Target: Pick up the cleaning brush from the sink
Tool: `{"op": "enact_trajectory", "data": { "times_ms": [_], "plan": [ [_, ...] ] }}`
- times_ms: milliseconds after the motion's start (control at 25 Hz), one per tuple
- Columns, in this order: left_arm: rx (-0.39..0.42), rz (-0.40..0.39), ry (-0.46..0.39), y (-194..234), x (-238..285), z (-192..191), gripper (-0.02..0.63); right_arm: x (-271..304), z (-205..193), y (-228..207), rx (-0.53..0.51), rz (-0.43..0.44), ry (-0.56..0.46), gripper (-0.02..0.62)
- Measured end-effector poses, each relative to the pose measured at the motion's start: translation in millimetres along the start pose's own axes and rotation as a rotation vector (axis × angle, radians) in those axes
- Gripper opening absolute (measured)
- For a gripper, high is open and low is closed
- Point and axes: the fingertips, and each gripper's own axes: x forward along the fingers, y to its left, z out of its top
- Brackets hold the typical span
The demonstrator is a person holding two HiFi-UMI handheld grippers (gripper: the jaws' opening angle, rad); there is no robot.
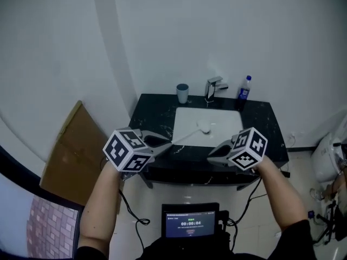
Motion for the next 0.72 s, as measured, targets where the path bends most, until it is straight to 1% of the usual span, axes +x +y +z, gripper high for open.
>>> {"op": "enact_trajectory", "data": {
  "times_ms": [40,120,200,240,320,360,480,520,600,680,720],
  "plan": [
    [-0.004,0.022,-0.01,23,-5,-1,0.0,10,15,-13,0.02,-0.016,-0.024,0.002],
    [0.012,0.063,-0.023,60,-3,-4,0.0,24,29,-39,0.058,-0.061,-0.054,0.002],
    [0.032,0.123,-0.056,99,3,-3,0.0,27,45,-72,0.062,-0.152,-0.1,0.002],
    [0.026,0.151,-0.08,120,5,-1,0.0,26,55,-90,0.065,-0.194,-0.138,0.002],
    [-0.013,0.189,-0.108,160,11,1,0.0,27,72,-123,0.114,-0.234,-0.213,0.002],
    [-0.037,0.199,-0.105,178,16,-1,0.0,31,74,-141,0.158,-0.237,-0.237,0.002],
    [-0.084,0.224,-0.105,230,33,1,0.0,50,69,-198,0.319,-0.218,-0.257,0.002],
    [-0.095,0.231,-0.117,247,36,4,0.0,56,71,-217,0.381,-0.219,-0.282,0.002],
    [-0.116,0.231,-0.123,279,44,3,0.0,67,80,-248,0.51,-0.239,-0.374,0.002],
    [-0.13,0.221,-0.101,311,56,-5,0.0,76,86,-277,0.602,-0.307,-0.436,0.169],
    [-0.139,0.21,-0.093,325,61,-11,0.0,80,87,-290,0.634,-0.361,-0.45,0.175]
  ]
}}
